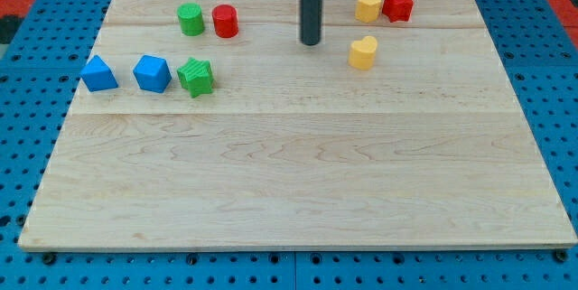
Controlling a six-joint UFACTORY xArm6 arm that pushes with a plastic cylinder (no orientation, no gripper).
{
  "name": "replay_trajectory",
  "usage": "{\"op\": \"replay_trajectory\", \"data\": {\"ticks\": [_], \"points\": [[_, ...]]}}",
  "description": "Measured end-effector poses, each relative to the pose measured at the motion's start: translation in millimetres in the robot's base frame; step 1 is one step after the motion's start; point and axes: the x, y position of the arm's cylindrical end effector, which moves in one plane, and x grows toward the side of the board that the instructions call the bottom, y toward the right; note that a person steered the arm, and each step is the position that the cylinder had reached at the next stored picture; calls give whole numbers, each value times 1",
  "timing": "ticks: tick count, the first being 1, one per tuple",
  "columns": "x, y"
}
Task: Push the red star top right to the yellow heart
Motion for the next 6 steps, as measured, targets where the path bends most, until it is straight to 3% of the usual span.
{"op": "replay_trajectory", "data": {"ticks": [1, 2, 4, 5, 6], "points": [[35, 88], [47, 96], [-53, 184], [-107, 141], [-92, 82]]}}
